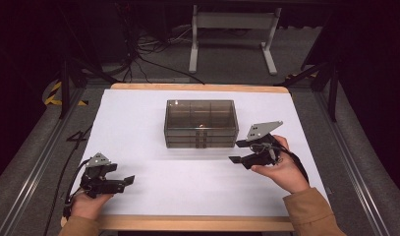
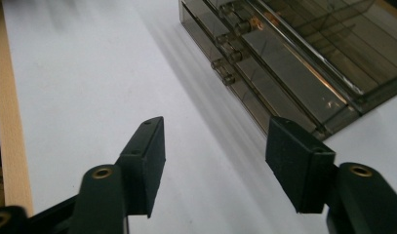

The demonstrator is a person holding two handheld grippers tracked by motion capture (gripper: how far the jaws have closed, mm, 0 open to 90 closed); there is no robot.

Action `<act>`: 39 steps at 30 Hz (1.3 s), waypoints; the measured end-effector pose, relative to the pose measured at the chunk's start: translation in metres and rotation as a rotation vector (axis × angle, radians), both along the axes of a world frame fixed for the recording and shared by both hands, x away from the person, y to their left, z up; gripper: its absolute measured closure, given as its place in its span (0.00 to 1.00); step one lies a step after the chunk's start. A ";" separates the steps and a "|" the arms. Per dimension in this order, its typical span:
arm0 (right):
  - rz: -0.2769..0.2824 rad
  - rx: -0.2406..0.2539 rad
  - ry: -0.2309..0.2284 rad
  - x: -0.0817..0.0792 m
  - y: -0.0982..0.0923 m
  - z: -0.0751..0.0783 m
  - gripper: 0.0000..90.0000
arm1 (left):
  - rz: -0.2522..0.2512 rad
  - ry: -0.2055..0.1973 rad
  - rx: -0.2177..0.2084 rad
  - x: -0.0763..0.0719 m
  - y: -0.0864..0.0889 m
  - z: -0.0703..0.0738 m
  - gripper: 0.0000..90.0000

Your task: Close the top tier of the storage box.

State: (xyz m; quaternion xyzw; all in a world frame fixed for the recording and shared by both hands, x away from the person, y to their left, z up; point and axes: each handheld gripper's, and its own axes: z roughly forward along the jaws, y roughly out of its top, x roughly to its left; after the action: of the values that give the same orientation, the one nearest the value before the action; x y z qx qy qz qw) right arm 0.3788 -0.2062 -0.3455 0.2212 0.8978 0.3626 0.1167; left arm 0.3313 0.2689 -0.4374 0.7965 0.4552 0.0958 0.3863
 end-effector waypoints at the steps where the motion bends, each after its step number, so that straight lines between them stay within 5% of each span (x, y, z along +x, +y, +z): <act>1: -0.008 0.002 0.001 0.000 -0.002 -0.001 0.41 | 0.000 0.000 0.001 0.000 0.000 0.000 0.17; 29: -0.187 0.037 0.010 -0.008 -0.051 -0.029 0.15 | 0.011 0.004 0.005 0.003 0.002 -0.001 0.16; 39: -0.239 0.003 -0.015 -0.009 -0.062 -0.047 0.14 | 0.018 0.001 0.017 0.004 0.003 -0.002 0.16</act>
State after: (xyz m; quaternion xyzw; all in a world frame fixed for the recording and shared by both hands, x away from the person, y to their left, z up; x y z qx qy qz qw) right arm 0.3698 -0.2687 -0.3922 0.3240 0.8636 0.3490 0.1654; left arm 0.3349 0.2718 -0.4396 0.7956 0.4619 0.1026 0.3783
